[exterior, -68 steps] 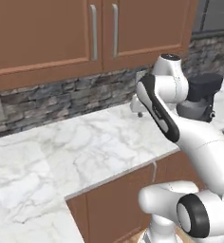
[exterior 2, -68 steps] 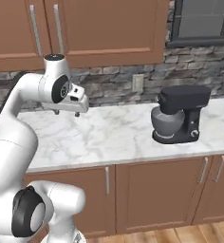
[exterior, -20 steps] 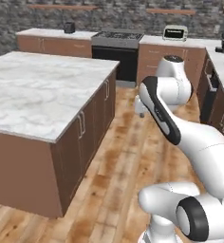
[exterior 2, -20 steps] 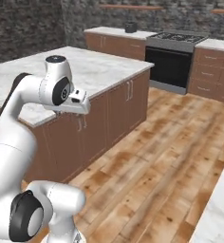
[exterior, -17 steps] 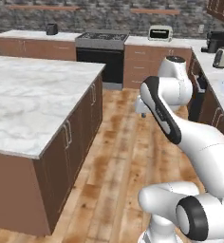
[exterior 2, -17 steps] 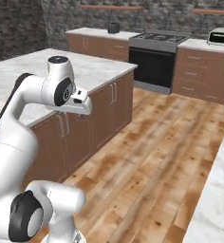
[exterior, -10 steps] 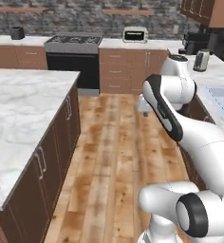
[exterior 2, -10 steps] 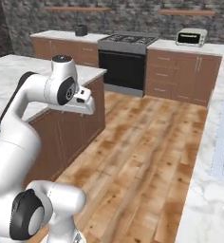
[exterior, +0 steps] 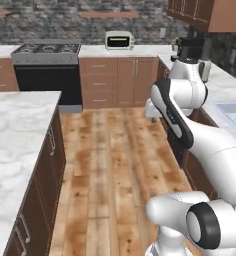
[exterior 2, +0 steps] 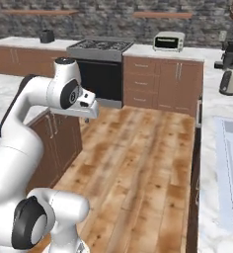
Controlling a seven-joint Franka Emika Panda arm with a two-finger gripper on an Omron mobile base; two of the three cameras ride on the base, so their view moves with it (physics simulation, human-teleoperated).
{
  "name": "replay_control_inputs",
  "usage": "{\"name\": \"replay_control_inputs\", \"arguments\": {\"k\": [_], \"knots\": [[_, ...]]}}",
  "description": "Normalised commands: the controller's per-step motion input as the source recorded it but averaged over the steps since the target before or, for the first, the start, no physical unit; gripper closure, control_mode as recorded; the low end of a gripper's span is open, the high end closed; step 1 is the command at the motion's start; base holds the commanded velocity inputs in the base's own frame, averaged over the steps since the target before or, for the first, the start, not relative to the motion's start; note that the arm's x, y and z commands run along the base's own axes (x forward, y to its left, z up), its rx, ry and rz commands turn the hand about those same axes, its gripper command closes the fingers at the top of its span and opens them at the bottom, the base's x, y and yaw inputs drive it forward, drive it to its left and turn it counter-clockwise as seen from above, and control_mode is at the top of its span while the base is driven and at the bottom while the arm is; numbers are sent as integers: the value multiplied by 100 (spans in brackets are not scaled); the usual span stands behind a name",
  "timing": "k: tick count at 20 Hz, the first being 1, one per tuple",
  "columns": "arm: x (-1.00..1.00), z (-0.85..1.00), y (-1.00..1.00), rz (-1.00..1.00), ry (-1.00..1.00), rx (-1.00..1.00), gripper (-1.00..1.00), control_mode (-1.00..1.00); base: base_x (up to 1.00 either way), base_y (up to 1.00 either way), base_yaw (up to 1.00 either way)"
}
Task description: Navigate to the toaster oven.
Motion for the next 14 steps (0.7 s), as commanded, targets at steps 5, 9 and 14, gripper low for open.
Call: {"name": "replay_control_inputs", "arguments": {"k": [5,9,14], "knots": [[0,0,0,0,0,0,-100,100,100,19,-30],[0,0,0,0,0,0,-100,100,100,5,-25],[0,0,0,0,0,0,-100,100,100,0,-19]]}}
